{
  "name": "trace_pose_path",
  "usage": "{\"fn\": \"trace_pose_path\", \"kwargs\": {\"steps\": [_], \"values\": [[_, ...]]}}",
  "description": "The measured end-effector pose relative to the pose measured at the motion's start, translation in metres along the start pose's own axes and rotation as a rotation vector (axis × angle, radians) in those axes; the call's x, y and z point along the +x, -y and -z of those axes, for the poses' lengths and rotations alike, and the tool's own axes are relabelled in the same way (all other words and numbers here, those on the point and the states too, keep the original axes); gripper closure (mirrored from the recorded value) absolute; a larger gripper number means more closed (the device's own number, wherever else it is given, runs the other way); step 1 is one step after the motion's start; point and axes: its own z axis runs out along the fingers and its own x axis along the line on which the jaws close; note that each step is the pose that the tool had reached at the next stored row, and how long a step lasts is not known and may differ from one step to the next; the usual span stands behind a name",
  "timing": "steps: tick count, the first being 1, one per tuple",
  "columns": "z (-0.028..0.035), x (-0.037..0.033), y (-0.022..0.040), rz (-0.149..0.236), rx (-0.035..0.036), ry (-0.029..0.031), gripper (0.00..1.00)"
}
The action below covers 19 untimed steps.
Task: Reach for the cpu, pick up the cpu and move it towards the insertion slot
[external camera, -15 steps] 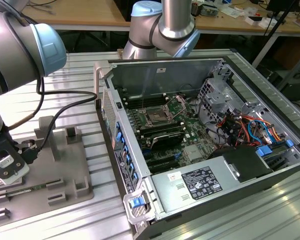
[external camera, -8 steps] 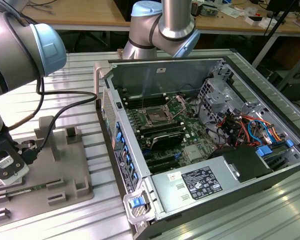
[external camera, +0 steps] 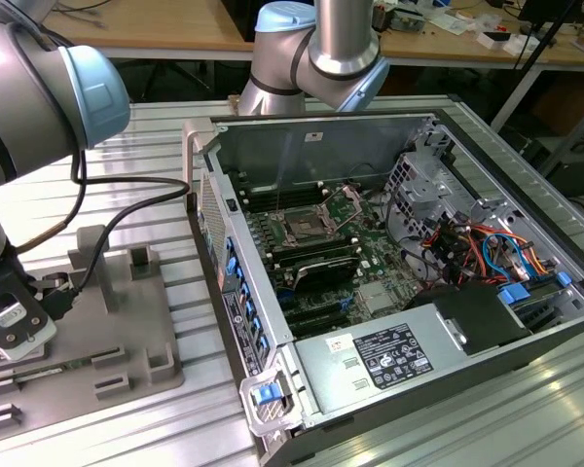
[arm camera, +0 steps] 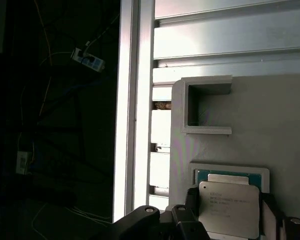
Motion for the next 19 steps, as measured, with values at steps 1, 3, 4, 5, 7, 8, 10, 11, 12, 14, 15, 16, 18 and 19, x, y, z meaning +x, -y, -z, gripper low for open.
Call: {"fn": "trace_pose_path", "kwargs": {"steps": [1, 3, 4, 5, 7, 8, 10, 11, 12, 14, 15, 16, 18, 19], "values": [[0.0, -0.0001, 0.0, 0.0, 0.0001, 0.0, 0.45], [0.0001, -0.0002, 0.0, 0.0, 0.0, 0.0, 0.45], [0.0011, -0.0002, -0.0001, 0.0, -0.0002, 0.0006, 0.45], [0.0031, -0.0001, -0.0001, 0.0, 0.0, 0.0001, 0.45], [0.0079, 0.0001, -0.0004, 0.0, 0.0, 0.0001, 0.45], [0.0121, 0.0002, -0.0006, 0.0, 0.0, 0.0001, 0.45], [0.0149, 0.0003, -0.0007, 0.0, 0.0, 0.0001, 0.45], [0.0149, 0.0003, -0.0007, 0.0, 0.0, 0.0003, 0.45], [0.0149, 0.0003, -0.0007, 0.0, -0.0001, 0.0004, 0.45], [0.0151, 0.0004, -0.0007, 0.0, 0.0, 0.0001, 0.45], [0.0152, 0.0003, -0.0007, 0.0, 0.0, 0.0001, 0.45], [0.0157, 0.0004, -0.0008, 0.0, 0.0002, -0.0002, 0.45], [0.016, 0.0004, -0.0008, 0.0, 0.0, 0.0, 0.45], [0.016, 0.0004, -0.0008, 0.0, -0.0001, 0.0001, 0.45]]}}
